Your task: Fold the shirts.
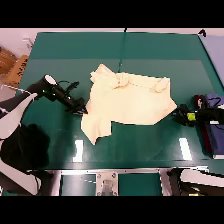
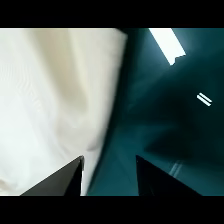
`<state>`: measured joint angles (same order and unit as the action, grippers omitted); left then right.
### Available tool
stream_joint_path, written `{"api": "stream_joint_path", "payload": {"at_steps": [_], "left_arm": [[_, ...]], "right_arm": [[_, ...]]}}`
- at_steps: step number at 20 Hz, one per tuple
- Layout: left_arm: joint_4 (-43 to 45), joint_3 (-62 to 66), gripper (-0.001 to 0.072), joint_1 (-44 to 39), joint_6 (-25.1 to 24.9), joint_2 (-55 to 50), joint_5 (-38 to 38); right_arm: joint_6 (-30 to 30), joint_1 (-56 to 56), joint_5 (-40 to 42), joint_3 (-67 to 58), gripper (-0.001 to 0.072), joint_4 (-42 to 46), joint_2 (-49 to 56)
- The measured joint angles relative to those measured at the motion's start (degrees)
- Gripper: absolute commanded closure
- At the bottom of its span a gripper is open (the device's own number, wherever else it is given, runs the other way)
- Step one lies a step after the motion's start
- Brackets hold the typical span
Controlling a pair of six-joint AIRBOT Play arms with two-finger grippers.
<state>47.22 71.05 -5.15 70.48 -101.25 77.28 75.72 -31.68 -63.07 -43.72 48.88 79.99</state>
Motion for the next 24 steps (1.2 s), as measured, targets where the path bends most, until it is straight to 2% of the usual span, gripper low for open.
{"api": "stream_joint_path", "payload": {"at_steps": [1, 2, 3, 4, 5, 8, 11, 16, 20, 24], "left_arm": [[-0.81, -0.28, 0.0683, -0.31, -0.42, 0.00, -0.22], [-1.38, -0.50, 0.0683, -0.59, -0.94, 0.00, -0.50], [-1.79, -0.63, 0.0684, -0.66, -1.38, 0.00, -0.63], [-1.95, -0.72, 0.0684, -0.68, -1.77, 0.11, -0.76], [-2.08, -0.57, 0.0684, -0.76, -2.05, 0.39, -0.68], [-1.99, 1.92, 0.0684, -0.96, -2.64, 3.13, 0.09], [-1.14, 7.87, 0.0684, -0.96, -2.64, 8.79, 0.96], [2.62, 24.98, 0.0684, -0.96, -1.46, 23.85, 1.38], [8.35, 40.48, 0.0684, -0.98, -1.18, 35.95, -0.96], [13.81, 47.56, 0.0683, -0.98, -1.46, 46.42, -5.73]], "right_arm": [[-0.57, 1.33, 0.37, 0.04, 0.0332, -1.42, 0.96], [-1.07, 2.67, 0.76, 0.09, 0.0446, -2.47, 1.84], [-1.46, 3.87, 1.27, 0.17, 0.0600, -2.84, 2.58], [-1.92, 5.01, 1.44, 0.17, 0.0663, -3.39, 3.30], [-2.43, 5.86, 1.33, 0.17, 0.0694, -3.80, 3.65], [-3.32, 7.08, -1.36, -1.88, 0.0695, -3.43, 3.67], [-3.04, 7.39, -7.67, -7.48, 0.0695, -4.57, 0.04], [-0.02, 7.45, -13.49, -25.73, 0.0695, -6.10, -14.36], [1.31, 7.08, -10.10, -42.49, 0.0695, -6.08, -26.51], [1.77, 6.91, -4.72, -52.17, 0.0695, -5.35, -35.26]]}}
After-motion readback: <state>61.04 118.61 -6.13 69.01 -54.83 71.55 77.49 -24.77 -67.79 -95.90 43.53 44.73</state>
